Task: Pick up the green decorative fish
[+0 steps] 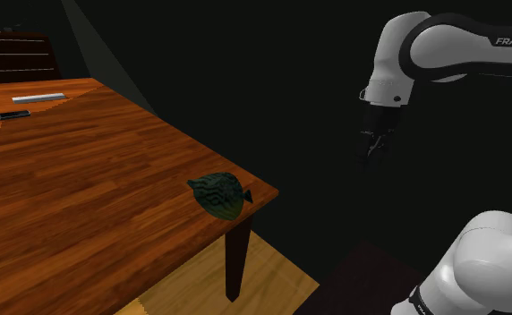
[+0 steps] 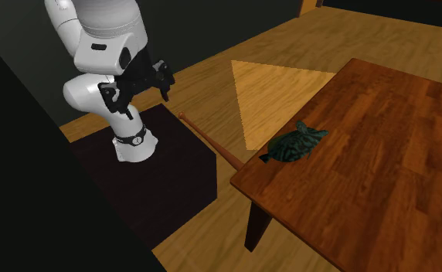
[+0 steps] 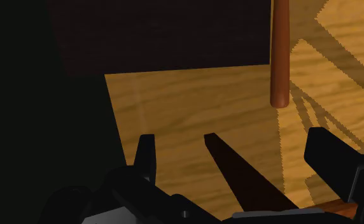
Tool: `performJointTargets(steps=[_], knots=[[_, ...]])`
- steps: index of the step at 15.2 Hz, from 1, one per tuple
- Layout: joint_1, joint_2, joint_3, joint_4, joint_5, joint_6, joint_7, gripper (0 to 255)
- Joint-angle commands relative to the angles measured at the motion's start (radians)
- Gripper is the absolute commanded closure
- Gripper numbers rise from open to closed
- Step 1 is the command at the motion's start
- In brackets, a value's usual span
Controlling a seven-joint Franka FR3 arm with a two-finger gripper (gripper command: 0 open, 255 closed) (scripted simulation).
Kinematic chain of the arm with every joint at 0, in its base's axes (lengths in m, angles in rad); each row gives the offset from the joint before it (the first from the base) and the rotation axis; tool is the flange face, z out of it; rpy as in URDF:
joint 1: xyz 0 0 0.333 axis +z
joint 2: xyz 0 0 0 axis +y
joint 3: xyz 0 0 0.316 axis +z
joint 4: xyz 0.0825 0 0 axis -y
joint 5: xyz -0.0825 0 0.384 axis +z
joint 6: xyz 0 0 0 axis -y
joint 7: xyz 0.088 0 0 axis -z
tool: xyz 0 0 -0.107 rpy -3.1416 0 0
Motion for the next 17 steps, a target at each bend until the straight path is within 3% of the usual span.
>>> performJointTargets(steps=[1,9,17], knots=[[0.0,0.0,0.0,0.0,0.0,0.0,0.0,0],[0.053,0.277,0.155,0.207,0.028,0.053,0.132,0],[0.095,0.588,0.29,0.489,-0.026,0.047,0.282,0]])
